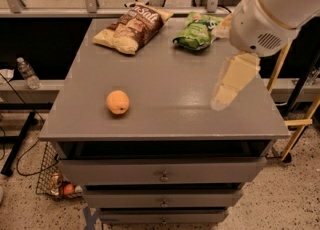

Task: Pick orange

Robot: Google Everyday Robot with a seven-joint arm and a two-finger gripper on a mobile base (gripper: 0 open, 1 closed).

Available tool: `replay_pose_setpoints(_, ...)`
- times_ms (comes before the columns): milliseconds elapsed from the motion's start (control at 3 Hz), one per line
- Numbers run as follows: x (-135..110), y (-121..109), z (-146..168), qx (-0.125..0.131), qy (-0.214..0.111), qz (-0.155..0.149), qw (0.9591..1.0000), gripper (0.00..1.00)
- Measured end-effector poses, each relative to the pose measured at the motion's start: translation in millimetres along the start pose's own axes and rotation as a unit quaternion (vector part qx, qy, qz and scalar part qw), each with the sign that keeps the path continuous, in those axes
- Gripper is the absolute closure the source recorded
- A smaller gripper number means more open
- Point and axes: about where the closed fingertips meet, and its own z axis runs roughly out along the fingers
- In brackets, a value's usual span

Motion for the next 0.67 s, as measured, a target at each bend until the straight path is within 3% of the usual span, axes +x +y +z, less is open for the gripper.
replay_pose_setpoints(333,-39,2,37,-0.027,-0.038,-0.022,0.9987,0.00)
replay_pose_setpoints(667,-74,16,82,-0.069,-0.059,-0.050,0.9946,0.00)
